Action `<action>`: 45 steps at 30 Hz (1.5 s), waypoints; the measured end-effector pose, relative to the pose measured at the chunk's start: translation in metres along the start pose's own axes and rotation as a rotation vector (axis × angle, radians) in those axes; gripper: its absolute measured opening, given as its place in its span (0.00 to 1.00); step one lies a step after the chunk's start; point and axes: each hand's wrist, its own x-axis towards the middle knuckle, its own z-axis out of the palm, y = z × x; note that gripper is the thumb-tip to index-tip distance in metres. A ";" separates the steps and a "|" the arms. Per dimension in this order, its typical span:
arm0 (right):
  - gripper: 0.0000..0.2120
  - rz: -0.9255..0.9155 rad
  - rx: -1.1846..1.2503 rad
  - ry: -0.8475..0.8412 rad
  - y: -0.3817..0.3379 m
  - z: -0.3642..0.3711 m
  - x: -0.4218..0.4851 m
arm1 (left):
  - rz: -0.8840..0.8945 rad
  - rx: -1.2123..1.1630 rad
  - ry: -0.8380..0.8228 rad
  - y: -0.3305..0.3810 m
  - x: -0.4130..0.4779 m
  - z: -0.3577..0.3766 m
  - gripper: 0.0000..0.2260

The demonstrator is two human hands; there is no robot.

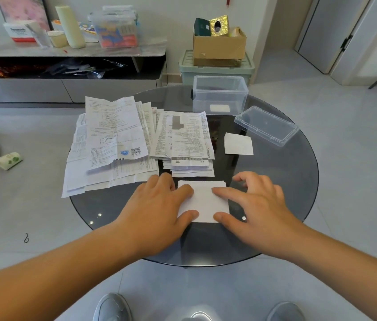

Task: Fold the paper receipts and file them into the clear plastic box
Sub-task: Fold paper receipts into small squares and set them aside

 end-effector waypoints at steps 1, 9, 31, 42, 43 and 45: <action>0.25 0.015 0.007 -0.014 0.003 -0.003 0.000 | 0.003 -0.006 -0.011 -0.001 0.000 -0.001 0.23; 0.22 0.053 0.082 -0.073 0.007 -0.013 0.010 | -0.002 -0.154 -0.054 -0.008 0.010 -0.006 0.26; 0.26 0.074 0.459 -0.096 -0.014 -0.026 0.031 | 0.027 -0.243 -0.134 -0.006 0.016 -0.011 0.31; 0.28 0.028 0.769 0.068 -0.009 -0.030 0.027 | 0.008 -0.274 0.103 0.008 0.015 -0.021 0.30; 0.27 0.007 0.771 0.095 -0.008 -0.032 0.028 | -0.004 -0.322 0.147 0.010 0.016 -0.026 0.27; 0.22 -0.026 0.805 0.130 -0.008 -0.036 0.028 | -0.031 -0.483 0.178 0.014 0.020 -0.034 0.13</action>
